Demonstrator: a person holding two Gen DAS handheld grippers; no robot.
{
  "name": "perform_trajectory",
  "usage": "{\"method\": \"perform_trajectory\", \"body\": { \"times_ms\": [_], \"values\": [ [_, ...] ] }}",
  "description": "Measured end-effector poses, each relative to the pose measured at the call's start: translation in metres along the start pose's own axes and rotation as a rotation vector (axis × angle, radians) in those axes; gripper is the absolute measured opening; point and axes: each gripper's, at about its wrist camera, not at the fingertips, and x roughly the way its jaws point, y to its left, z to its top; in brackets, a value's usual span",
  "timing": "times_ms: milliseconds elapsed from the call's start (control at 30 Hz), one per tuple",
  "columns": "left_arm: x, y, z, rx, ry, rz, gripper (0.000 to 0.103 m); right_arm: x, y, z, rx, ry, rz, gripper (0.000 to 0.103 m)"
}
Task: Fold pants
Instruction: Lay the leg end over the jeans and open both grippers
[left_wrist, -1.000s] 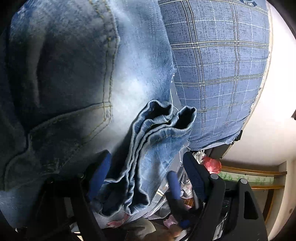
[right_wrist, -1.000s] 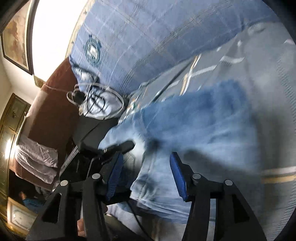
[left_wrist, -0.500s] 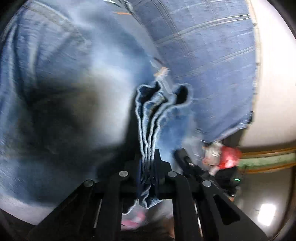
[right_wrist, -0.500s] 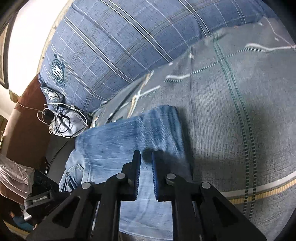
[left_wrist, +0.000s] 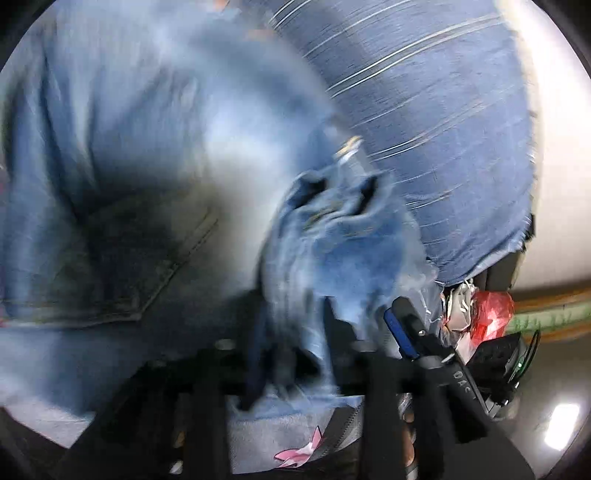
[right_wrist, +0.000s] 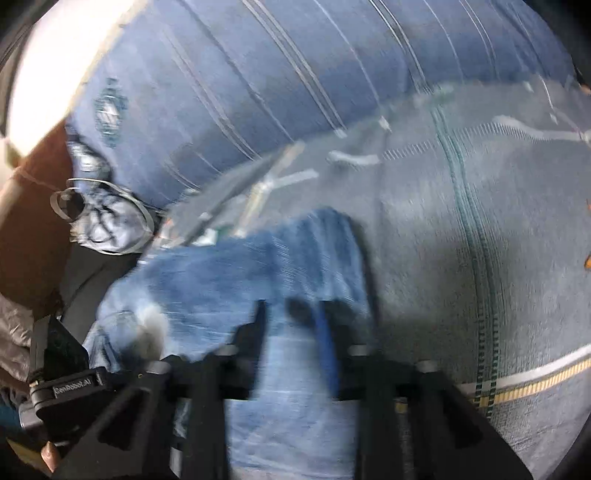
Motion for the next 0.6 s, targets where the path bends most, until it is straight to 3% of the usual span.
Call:
{"method": "perform_trajectory", "body": {
  "times_ms": [67, 167, 367, 500, 600],
  "values": [
    [-0.027, -0.01, -0.004, 0.071, -0.08, -0.024, 0.079, -0.012, 0.011, -0.002, -0.039, -0.045, 0.067, 0.059],
    [-0.056, -0.004, -0.005, 0.096, -0.145, -0.044, 0.081, -0.022, 0.025, -0.011, -0.104, -0.066, 0.11, 0.066],
    [-0.111, 0.076, -0.013, -0.18, -0.265, -0.197, 0.081, -0.026, 0.053, -0.036, -0.197, -0.094, 0.126, 0.072],
    [-0.135, 0.116, -0.02, -0.327, -0.342, -0.211, 0.082, -0.03, 0.068, -0.053, -0.247, -0.098, 0.158, 0.073],
    [-0.141, 0.14, -0.028, -0.437, -0.393, -0.175, 0.082, -0.029, 0.084, -0.066, -0.267, -0.077, 0.184, 0.075]
  ]
}}
